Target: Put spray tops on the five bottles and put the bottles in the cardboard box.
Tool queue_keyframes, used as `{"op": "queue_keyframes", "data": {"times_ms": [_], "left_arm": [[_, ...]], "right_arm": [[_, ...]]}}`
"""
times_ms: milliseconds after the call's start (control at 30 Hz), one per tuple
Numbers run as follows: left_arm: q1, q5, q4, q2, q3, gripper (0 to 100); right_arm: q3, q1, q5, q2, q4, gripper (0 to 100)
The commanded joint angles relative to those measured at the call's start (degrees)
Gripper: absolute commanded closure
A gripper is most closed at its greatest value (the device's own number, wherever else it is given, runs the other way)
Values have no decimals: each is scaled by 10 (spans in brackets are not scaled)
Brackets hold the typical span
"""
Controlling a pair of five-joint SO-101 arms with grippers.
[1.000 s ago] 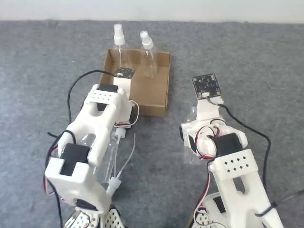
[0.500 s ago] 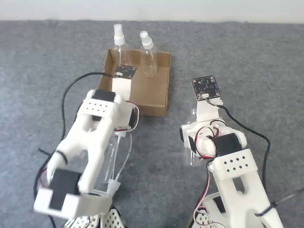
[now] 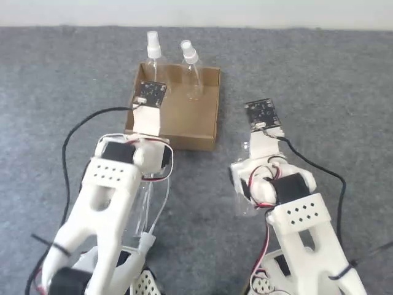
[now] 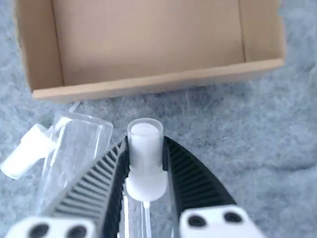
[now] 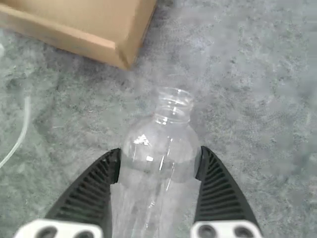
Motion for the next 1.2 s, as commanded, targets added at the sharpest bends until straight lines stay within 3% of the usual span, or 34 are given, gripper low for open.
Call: {"op": "queue_keyframes", "data": {"times_ms": [0,267,467,833,1167], "left_arm": [[-4,2,-35,-91,26,978],[-6,4,-44,-194,76,978],[-55,11,-45,-261,93,978],[-78,33,-72,-391,155,978],[-78,33,-72,-513,204,978]], "right_arm": [[-7,-22,10,-25,-18,961],[-8,-27,10,-25,-17,958],[11,-70,10,-26,-24,961],[31,-73,10,-28,-62,992],[129,-73,10,-199,-106,992]]}}
